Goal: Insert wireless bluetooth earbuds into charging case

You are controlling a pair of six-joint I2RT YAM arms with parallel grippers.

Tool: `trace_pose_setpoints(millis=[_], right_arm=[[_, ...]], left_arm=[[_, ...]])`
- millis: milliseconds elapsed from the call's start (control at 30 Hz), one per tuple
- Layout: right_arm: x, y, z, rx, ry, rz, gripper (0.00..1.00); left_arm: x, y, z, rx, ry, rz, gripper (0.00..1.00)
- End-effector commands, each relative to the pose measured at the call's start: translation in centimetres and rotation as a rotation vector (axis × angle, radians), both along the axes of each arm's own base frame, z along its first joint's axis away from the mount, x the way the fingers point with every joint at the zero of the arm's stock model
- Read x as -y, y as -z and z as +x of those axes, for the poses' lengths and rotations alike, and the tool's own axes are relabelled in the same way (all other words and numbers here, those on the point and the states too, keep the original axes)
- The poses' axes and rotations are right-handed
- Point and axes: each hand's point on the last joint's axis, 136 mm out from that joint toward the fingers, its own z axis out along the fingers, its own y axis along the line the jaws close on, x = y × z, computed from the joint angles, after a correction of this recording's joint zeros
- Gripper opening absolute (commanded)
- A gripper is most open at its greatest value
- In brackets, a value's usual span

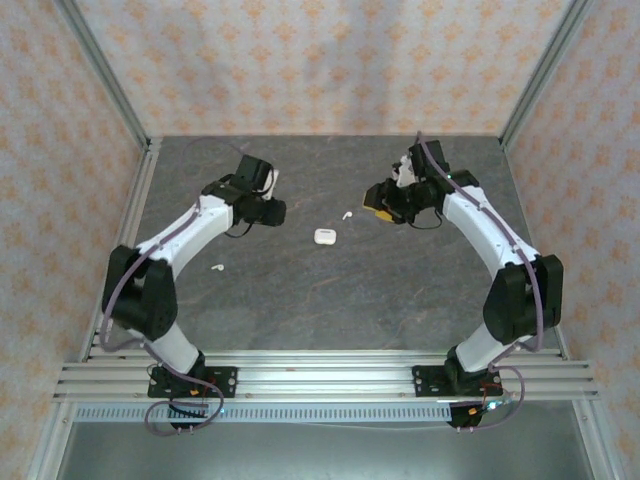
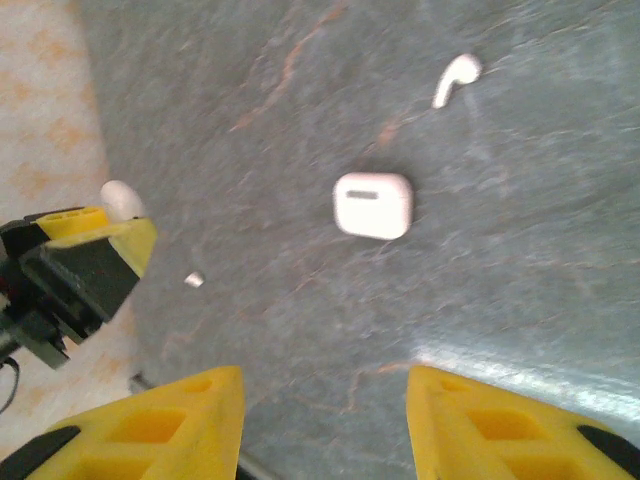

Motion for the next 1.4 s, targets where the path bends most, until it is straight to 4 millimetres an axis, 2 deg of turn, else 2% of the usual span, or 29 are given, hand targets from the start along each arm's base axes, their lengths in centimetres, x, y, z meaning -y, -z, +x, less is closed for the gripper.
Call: trace_pose_setpoints(millis=[0,100,167,300,400,500,733,867,1000,1167,1233,1367], right_arm=[[-1.5,-4.5,-2.4,0.018,-0.085,0.127,0.46],[-2.4,-7.0,-3.7,0.045,-0.116,0.207,0.48],[-2.8,-7.9,-4.6,0.049,-0.135,0.248,0.51],[-4.6,-8.2,-7.0,0.011,-0.205,0.318,0.54],[-6.3,-8.4,-8.8,-0.009,-0.275,0.335,0.56],[-6.7,-8.7,-9.1,-0.004,-0.285,0.332,0.56],[-7.0,-8.0,-9.8,-0.011,-0.314,0.305,0.56],[-6.9,-7.4,-10.4,-0.035,-0.336,0.281,0.48],[-7.2,-7.7,-11.0,-0.039,-0.368,0.289,0.4],[-7.6,-7.6,-11.9,-0.064,-0.417,0.292,0.38],[-7.7,-7.5,-12.1,-0.078,-0.433,0.292,0.32],[-7.9,-7.1,-11.5,-0.09,-0.431,0.281,0.09]], left_arm=[[3.3,-2.4,-2.7,0.102,0.228,0.017,0.45],[6.1,-5.3,-5.2,0.212,0.368,-0.005,0.43],[7.9,-7.2,-6.9,0.272,0.455,-0.048,0.41],[11.2,-10.3,-9.9,0.358,0.62,-0.091,0.41],[13.0,-11.5,-11.4,0.372,0.701,-0.104,0.41],[14.2,-12.5,-12.3,0.39,0.742,-0.101,0.41],[15.7,-13.4,-12.7,0.404,0.776,-0.12,0.41],[16.0,-13.3,-12.6,0.404,0.78,-0.12,0.41],[16.2,-13.2,-12.7,0.395,0.79,-0.124,0.42],[16.3,-13.6,-12.8,0.404,0.805,-0.127,0.43],[16.5,-13.7,-13.1,0.398,0.818,-0.134,0.45],[16.7,-13.5,-13.4,0.383,0.831,-0.116,0.48]])
